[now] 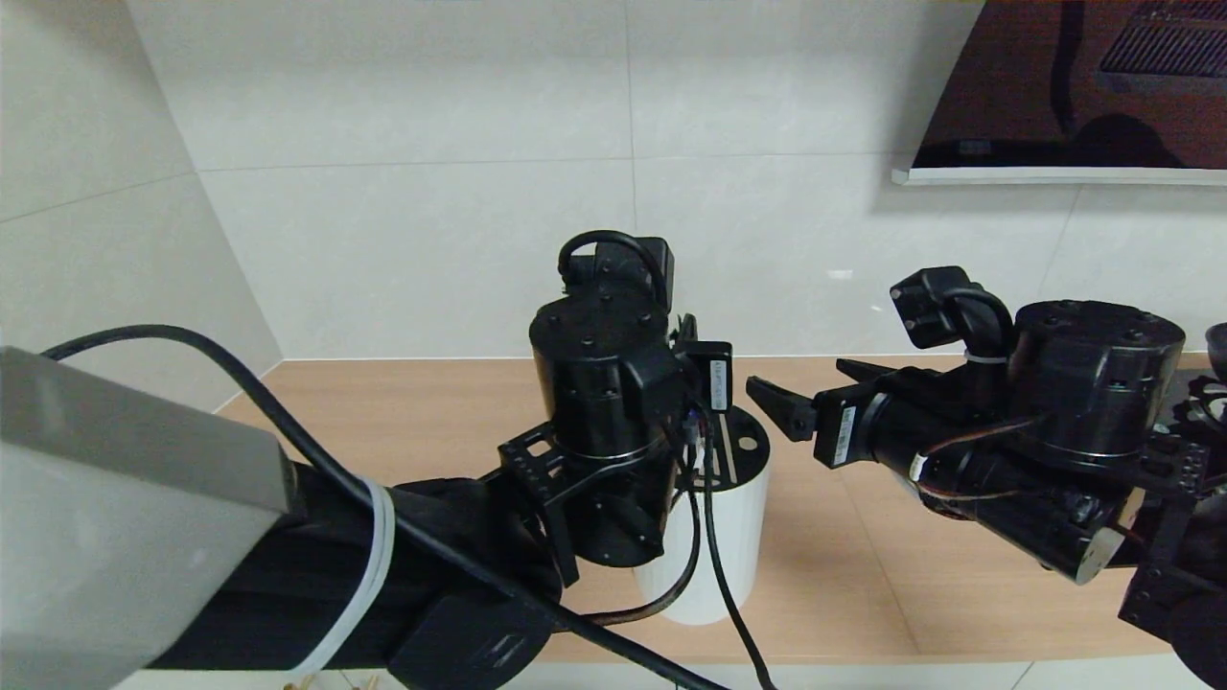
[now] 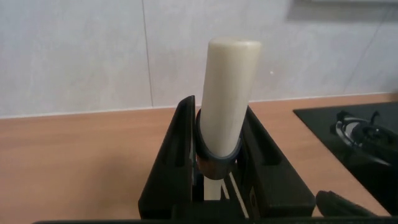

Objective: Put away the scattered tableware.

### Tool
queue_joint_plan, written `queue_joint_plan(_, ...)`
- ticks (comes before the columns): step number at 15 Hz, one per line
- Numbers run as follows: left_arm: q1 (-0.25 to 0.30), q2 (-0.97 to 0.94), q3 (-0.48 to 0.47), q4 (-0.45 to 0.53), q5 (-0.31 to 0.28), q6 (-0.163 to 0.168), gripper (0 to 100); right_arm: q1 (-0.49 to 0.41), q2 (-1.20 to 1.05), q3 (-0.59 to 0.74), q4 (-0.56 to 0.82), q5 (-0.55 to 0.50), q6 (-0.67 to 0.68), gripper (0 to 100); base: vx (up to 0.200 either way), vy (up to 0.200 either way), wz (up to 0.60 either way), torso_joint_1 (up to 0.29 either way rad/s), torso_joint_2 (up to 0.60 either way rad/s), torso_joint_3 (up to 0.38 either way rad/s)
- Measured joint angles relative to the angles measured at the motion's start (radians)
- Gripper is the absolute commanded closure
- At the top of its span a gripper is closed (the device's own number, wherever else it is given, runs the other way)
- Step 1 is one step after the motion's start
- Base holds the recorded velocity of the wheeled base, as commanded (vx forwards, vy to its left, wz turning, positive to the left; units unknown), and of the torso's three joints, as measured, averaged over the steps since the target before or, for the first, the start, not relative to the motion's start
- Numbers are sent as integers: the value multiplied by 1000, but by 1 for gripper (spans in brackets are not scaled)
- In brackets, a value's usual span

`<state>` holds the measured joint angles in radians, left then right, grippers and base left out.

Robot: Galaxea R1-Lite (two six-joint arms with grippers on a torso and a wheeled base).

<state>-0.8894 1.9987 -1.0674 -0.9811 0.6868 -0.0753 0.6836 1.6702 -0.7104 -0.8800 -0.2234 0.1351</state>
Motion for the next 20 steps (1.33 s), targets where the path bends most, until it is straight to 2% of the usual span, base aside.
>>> queue_joint_plan(12,1,119,4,0,2,-46,100,-2,0,0,0,1,0,0,0,0,0,0,0,0)
queue_joint_plan(20,1,145,28,3,1,-46,100,-2,1,0,0,1,0,0,0,0,0,0,0,0)
